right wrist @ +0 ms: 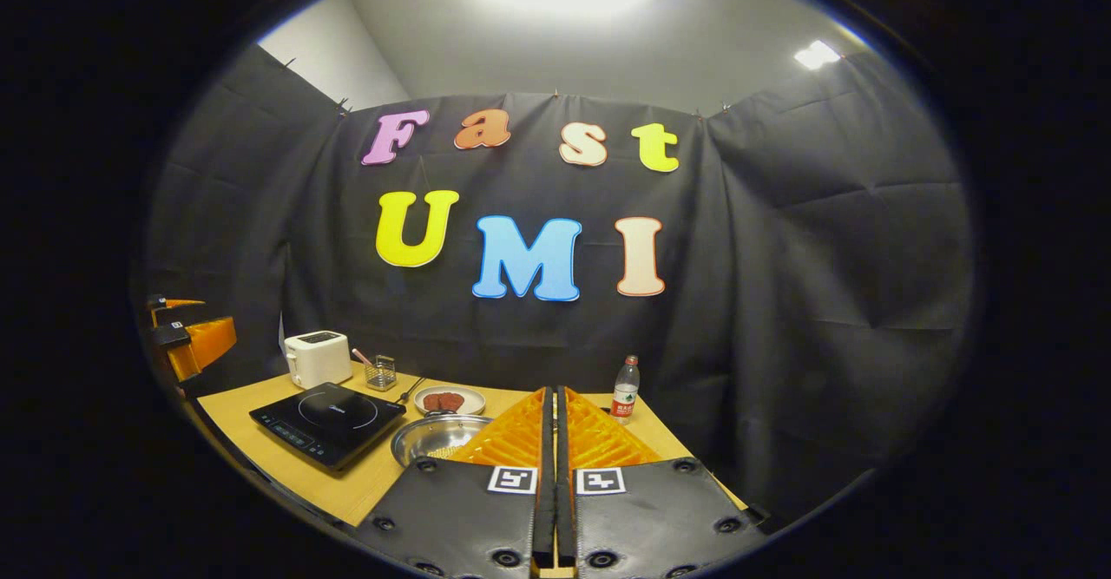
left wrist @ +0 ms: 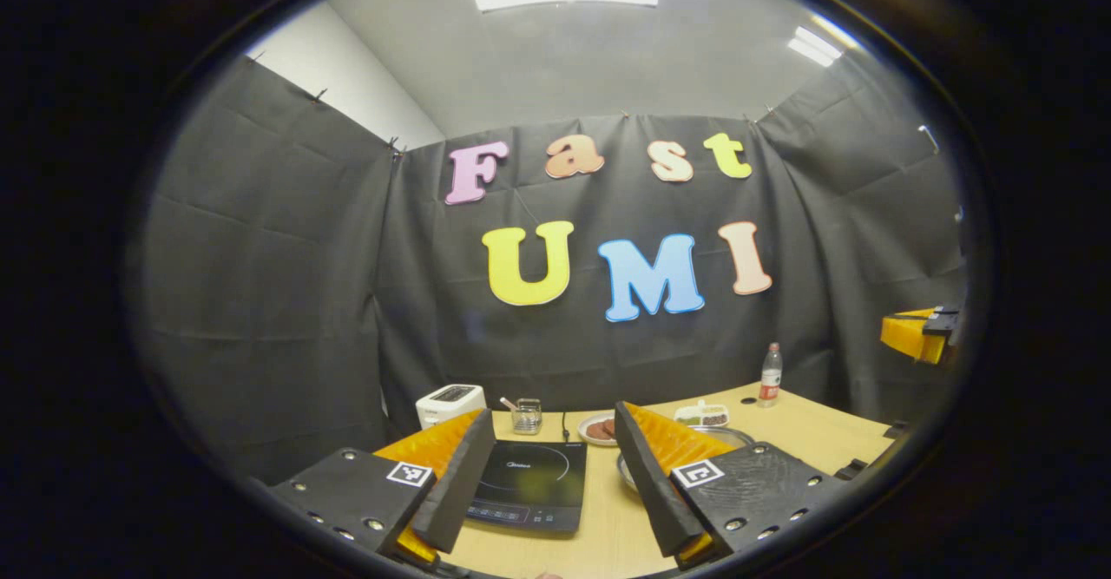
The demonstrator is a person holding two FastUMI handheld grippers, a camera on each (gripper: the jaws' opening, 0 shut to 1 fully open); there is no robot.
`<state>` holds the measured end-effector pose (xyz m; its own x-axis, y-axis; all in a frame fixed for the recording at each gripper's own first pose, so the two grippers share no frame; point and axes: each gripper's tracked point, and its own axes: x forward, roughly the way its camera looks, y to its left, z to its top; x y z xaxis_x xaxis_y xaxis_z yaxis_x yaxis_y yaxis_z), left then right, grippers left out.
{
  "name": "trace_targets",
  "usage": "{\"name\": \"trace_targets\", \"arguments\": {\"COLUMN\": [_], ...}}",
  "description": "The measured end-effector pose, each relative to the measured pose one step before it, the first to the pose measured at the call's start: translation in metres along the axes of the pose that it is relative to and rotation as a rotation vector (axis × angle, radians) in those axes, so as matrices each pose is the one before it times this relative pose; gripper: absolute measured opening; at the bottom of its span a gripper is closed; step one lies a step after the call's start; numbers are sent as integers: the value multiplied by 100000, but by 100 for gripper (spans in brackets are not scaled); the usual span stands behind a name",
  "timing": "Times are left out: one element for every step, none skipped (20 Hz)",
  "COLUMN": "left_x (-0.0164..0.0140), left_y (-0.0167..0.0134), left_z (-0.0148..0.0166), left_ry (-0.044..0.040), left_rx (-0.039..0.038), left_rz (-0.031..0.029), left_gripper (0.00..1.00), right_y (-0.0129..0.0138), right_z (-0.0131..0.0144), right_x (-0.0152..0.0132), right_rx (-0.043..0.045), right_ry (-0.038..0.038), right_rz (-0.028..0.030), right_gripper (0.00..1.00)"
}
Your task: First push the handle of the pot to place it horizontally, then grasp the pot with both hands and set it on the induction cooktop.
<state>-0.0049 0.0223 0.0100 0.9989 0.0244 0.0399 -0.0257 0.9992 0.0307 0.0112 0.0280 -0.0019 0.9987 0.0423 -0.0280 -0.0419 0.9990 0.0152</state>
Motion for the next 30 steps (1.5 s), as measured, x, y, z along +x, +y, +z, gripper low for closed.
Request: {"name": "trace_targets", "arguments": {"left_x": [146, 86, 104, 112, 194, 107, 145, 148, 79, 104, 106, 133, 46, 12, 46, 60, 1, -47, 108, -17, -21, -28, 126, 115, -20, 19, 108, 153, 152, 298], "left_y": [293, 321, 469, 418, 486, 488, 625, 551, 545, 631, 735, 720, 876, 928, 918, 822, 823, 708, 546, 485, 234, 285, 355, 280, 258, 32, 105, 137, 48, -131], "left_z": [-30, -70, -6, -30, -33, 17, -81, -35, -150, -132, -264, -198, -143, -121, -86, -162, -382, -159, -58, 202, 259, 234, 61, 68, 21, -75, -178, -140, -267, -21], "left_ry": [61, -90, -151, -159, -271, -330, -125, -114, -56, 22, 63, -9, -177, -280, -336, -197, 287, 604, 102, -387, -229, -428, -359, -304, -86, 247, 368, 577, 560, 553], "left_rx": [-212, -30, 132, 149, 10, 100, 146, 68, -83, -116, -126, -110, -165, -162, 36, 224, 231, 71, -317, -339, -295, 22, 399, 534, 266, 99, 240, 312, 252, 151], "left_rz": [40, 130, 135, 273, 70, 225, 138, 36, -130, -97, -58, 95, 255, 348, 426, 557, 635, 831, 635, 466, 127, 311, 620, 820, 774, 768, 1003, 1143, 1173, 1144], "left_gripper": [82, 82, 82, 82, 82, 82, 82, 82, 82, 82, 82, 82, 82, 82, 82, 82, 82, 82, 82, 82, 82, 82, 82, 82, 82, 82, 82, 82, 82, 82], "right_y": [828, 696, 605, 683, 380, 636, 784, 756, 743, 690, 786, 806, 771, 783, 793, 582, 713, 703, 614, 534, 424, 359, 374, 251, 237, 60, 5, -68, -137, -160], "right_z": [-324, 275, -691, -317, -275, -89, -160, -179, -297, -304, -386, -347, -405, -482, -503, -400, -537, -594, -375, -376, -692, -617, -796, -640, -602, -435, -552, -388, -480, -367], "right_x": [67, -561, 531, 185, 248, 153, 218, 167, 257, 205, 159, 216, 278, 381, 351, 361, 434, 338, 200, 300, 428, 365, 470, 504, 504, 555, 595, 640, 697, 672], "right_rx": [136, -826, -232, -560, -731, -445, -362, -354, -554, -439, -252, -160, -208, -172, -625, -1127, -1146, -672, -365, -79, 94, 398, 1038, 1388, 1448, 987, 212, -571, -864, -683], "right_ry": [1025, 1106, 846, 1376, 831, 569, 870, 966, 1131, 1521, 1311, 1398, 1436, 1562, 1655, 1292, 1599, 1777, 1104, 1341, 1683, 2078, 2471, 2525, 2317, 2118, 1775, 1839, 1761, 1645], "right_rz": [2099, 1155, 3084, 1552, 889, 778, 1024, 1294, 1023, 1338, 978, 1162, 1031, 1090, 950, 508, 846, 1154, 1071, 1203, 930, 937, 1320, 1265, 1551, 1324, 1122, 1086, 1253, 1629], "right_gripper": [2, 3, 2, 2, 2, 5, 2, 5, 5, 2, 5, 2, 2, 2, 2, 1, 2, 2, 2, 0, 2, 2, 2, 2, 2, 2, 2, 2, 2, 2]}}
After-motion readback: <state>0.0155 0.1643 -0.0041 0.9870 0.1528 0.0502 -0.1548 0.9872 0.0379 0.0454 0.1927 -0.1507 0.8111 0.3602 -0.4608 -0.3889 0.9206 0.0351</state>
